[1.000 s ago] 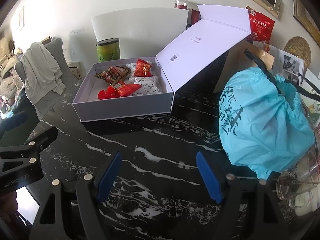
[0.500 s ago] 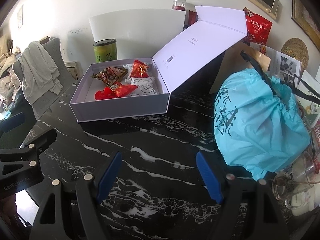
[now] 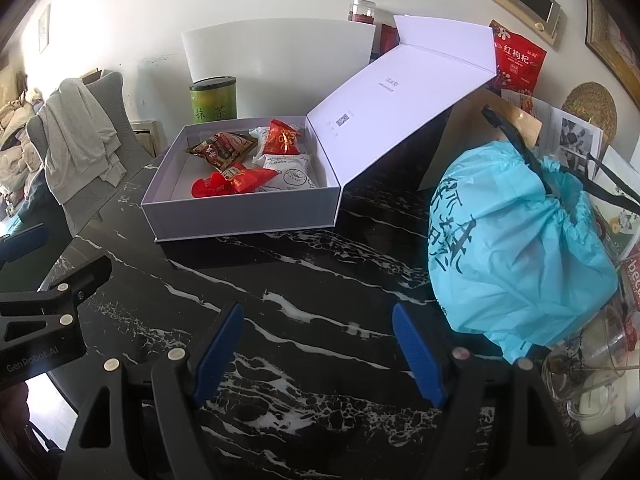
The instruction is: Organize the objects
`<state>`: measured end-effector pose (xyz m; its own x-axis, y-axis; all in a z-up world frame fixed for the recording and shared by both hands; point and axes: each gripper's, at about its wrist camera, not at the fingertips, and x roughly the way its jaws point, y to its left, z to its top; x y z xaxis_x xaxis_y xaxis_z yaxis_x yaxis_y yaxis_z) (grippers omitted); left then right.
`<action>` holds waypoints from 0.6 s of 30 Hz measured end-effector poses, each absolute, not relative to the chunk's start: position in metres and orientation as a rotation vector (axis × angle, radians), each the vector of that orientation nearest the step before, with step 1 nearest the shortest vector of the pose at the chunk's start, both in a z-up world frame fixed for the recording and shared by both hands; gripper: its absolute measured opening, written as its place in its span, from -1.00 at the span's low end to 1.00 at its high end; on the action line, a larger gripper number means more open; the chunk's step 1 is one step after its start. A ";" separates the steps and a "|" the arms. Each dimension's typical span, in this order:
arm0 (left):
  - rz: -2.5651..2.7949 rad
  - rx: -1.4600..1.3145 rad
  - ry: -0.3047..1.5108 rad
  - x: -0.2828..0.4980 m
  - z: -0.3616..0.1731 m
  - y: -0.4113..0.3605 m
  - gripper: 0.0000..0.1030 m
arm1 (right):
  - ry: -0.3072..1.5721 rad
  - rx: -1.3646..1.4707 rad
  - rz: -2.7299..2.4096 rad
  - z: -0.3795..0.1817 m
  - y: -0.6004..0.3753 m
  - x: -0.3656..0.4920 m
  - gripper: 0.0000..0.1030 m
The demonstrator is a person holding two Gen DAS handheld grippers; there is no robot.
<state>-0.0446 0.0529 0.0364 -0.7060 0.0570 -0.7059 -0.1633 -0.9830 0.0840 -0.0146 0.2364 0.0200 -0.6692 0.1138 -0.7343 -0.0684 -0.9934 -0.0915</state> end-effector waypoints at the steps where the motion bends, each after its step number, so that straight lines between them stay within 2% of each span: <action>1: 2.788 -1.146 0.216 -0.044 0.036 0.053 0.82 | -0.087 -1.230 2.781 0.020 0.236 -0.014 0.52; 18: 2.758 -1.132 0.261 -0.033 0.039 0.059 0.82 | -0.082 -1.230 2.807 0.022 0.236 -0.009 0.52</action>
<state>-0.0333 0.0592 0.0387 -0.7042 0.0709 -0.7064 -0.2024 -0.9738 0.1040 -0.0087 0.2360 0.0220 -0.6758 0.0908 -0.7315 -0.0477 -0.9957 -0.0794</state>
